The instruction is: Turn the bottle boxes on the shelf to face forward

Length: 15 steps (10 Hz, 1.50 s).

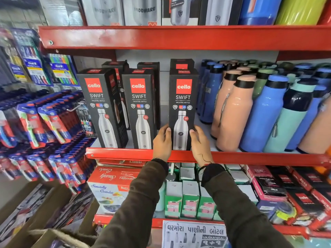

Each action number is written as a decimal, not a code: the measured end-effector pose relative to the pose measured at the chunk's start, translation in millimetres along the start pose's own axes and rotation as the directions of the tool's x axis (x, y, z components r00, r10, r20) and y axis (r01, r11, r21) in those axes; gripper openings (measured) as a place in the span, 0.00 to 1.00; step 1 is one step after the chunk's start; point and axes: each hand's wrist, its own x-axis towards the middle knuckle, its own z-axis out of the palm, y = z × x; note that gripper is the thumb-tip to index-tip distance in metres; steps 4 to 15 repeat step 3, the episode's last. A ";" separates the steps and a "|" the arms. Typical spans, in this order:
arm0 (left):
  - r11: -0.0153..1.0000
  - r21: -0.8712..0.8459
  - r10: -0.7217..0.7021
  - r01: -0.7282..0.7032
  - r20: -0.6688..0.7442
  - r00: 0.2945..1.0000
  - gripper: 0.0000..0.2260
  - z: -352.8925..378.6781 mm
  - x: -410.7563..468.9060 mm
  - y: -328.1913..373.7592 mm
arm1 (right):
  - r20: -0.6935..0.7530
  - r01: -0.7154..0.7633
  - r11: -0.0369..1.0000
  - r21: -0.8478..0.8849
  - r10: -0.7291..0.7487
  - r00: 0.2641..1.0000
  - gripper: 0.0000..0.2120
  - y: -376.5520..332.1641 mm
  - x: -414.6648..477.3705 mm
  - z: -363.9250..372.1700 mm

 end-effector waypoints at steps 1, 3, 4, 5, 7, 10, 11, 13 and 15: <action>0.999 0.046 0.025 -0.026 0.011 1.000 0.19 -2.2 0.4 0.4 | 0.026 -0.017 1.000 -0.010 0.017 1.000 0.19 0.4 0.1 -1.0; 0.919 -0.089 0.374 -0.383 -0.106 0.921 0.23 -8.9 -29.5 25.5 | -0.082 0.032 0.976 0.216 -0.014 0.997 0.18 -37.7 -11.1 -41.4; 0.919 -0.089 0.374 -0.383 -0.106 0.921 0.23 -8.9 -29.5 25.5 | -0.082 0.032 0.976 0.216 -0.014 0.997 0.18 -37.7 -11.1 -41.4; 0.919 -0.089 0.374 -0.383 -0.106 0.921 0.23 -8.9 -29.5 25.5 | -0.082 0.032 0.976 0.216 -0.014 0.997 0.18 -37.7 -11.1 -41.4; 0.919 -0.089 0.374 -0.383 -0.106 0.921 0.23 -8.9 -29.5 25.5 | -0.082 0.032 0.976 0.216 -0.014 0.997 0.18 -37.7 -11.1 -41.4; 0.919 -0.089 0.374 -0.383 -0.106 0.921 0.23 -8.9 -29.5 25.5 | -0.082 0.032 0.976 0.216 -0.014 0.997 0.18 -37.7 -11.1 -41.4; 0.919 -0.089 0.374 -0.383 -0.106 0.921 0.23 -8.9 -29.5 25.5 | -0.082 0.032 0.976 0.216 -0.014 0.997 0.18 -37.7 -11.1 -41.4; 0.919 -0.089 0.374 -0.383 -0.106 0.921 0.23 -8.9 -29.5 25.5 | -0.082 0.032 0.976 0.216 -0.014 0.997 0.18 -37.7 -11.1 -41.4; 0.919 -0.089 0.374 -0.383 -0.106 0.921 0.23 -8.9 -29.5 25.5 | -0.082 0.032 0.976 0.216 -0.014 0.997 0.18 -37.7 -11.1 -41.4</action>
